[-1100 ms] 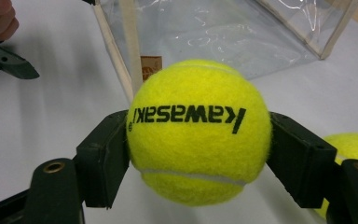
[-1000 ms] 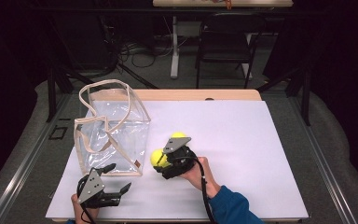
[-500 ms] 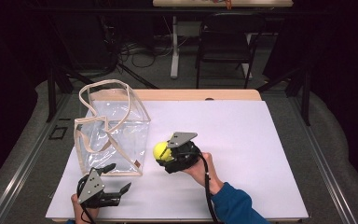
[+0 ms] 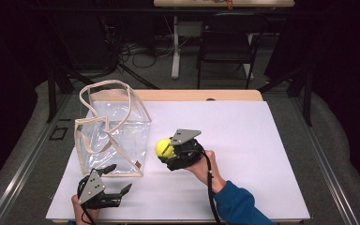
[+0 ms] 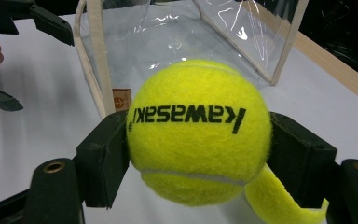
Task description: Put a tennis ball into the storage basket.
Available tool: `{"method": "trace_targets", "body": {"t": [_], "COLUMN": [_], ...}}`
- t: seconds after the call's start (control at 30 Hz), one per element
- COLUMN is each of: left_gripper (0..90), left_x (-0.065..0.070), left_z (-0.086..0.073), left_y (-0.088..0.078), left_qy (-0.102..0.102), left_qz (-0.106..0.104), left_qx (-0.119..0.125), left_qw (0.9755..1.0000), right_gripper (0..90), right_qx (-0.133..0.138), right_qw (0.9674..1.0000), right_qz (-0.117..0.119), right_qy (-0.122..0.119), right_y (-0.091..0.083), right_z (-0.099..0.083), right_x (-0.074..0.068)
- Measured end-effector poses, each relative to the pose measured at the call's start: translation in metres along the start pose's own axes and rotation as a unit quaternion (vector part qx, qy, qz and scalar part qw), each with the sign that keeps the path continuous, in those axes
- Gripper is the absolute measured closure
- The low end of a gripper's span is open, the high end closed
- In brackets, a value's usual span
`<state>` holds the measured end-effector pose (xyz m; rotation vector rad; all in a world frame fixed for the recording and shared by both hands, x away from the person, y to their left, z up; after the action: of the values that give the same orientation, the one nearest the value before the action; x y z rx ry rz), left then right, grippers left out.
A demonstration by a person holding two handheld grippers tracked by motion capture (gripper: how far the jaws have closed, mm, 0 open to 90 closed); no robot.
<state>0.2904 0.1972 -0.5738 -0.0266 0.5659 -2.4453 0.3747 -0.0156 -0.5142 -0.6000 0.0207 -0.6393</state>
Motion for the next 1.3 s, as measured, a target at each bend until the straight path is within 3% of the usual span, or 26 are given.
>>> {"method": "trace_targets", "body": {"t": [1.3], "left_gripper": [16.0], "left_x": [0.0], "left_z": [0.0], "left_y": [0.0], "left_qy": [0.0], "left_qz": [-0.001], "left_qx": [0.002], "left_qw": [1.0], "right_gripper": [26.0], "right_qx": [0.008], "right_qw": [1.0], "right_qz": [0.003], "right_qy": [0.001], "right_y": [0.0], "right_z": [0.032], "right_x": [0.016]}}
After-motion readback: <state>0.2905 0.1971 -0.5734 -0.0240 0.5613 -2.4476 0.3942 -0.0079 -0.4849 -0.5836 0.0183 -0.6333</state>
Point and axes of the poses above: each handheld gripper's, and its own axes: y roughly forward along the jaws, z roughly out of its top, x roughly to its right, the point moved 7 cm from there along y, roughly forward along the jaws, and after that the axes turned 7 degrees about -z, right-handed, at the moved point
